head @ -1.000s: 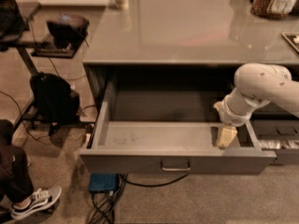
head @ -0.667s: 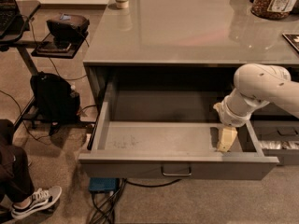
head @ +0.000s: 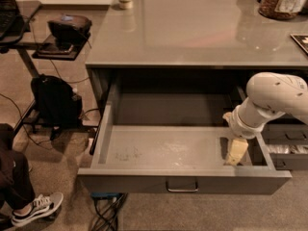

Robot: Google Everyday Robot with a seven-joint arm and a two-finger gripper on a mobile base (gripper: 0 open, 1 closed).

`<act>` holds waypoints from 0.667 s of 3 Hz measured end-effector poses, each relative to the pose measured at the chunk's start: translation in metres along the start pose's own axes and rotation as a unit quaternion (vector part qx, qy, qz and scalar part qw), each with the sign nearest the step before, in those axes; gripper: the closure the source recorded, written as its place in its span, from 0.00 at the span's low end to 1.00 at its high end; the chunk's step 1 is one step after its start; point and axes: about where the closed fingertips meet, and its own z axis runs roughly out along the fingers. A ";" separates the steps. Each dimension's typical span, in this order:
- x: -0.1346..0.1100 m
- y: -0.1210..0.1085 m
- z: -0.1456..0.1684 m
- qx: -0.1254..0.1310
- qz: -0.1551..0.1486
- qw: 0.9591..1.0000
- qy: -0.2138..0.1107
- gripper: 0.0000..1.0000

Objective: Open top drawer

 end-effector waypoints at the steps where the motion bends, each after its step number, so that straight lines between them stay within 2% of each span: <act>1: 0.008 0.033 -0.006 -0.002 0.016 1.000 -0.003 0.00; 2: 0.013 0.060 -0.010 -0.008 0.023 1.000 -0.005 0.00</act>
Offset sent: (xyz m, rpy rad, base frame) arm -0.1426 -0.0090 0.0054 0.0467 0.0384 -0.0931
